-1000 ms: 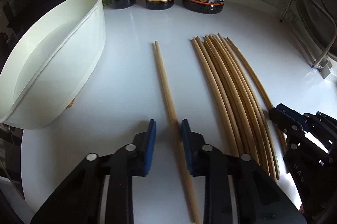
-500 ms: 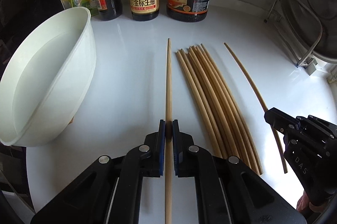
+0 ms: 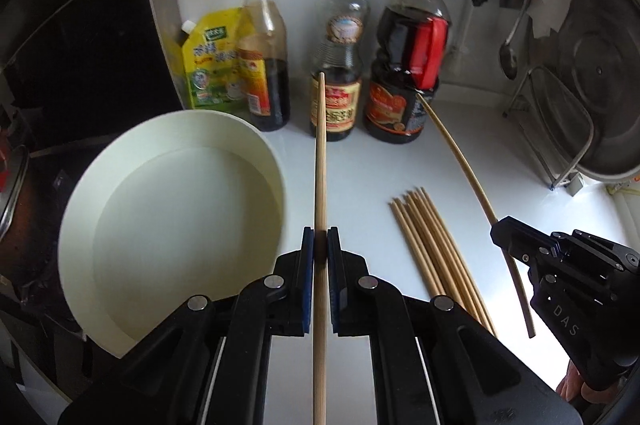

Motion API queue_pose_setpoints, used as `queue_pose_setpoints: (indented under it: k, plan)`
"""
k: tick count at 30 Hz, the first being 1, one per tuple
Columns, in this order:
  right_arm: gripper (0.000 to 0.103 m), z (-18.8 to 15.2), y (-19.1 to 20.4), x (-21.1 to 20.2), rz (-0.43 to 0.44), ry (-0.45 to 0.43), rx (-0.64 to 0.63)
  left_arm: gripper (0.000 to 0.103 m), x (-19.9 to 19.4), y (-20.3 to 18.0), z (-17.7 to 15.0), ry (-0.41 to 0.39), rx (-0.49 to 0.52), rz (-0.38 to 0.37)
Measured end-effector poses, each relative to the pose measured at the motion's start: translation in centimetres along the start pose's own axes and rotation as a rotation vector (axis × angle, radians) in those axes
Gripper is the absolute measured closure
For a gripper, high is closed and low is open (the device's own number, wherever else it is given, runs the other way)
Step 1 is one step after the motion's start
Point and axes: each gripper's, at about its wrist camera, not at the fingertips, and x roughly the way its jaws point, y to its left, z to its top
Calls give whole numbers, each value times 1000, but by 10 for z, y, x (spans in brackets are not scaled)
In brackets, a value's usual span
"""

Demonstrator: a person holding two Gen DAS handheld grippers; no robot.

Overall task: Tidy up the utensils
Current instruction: 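Carry the chopstick with the right tool into the white basin and open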

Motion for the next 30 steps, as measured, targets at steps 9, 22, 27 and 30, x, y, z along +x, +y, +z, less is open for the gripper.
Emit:
queue_pose_setpoints:
  k: [9,22,27,30]
  plan:
    - [97,50,98,43,151,3,-53,96,1,109,16,6,-57,111]
    - [97,66,181,126,199,183,-76,96,58,182,11,131,-77,106]
    - [97,59,187,147,176,238,-72,96,81,187,5,185,-82,94]
    - [97,57,186,154,167,255,-68,96,89,189,3,200,-84,91]
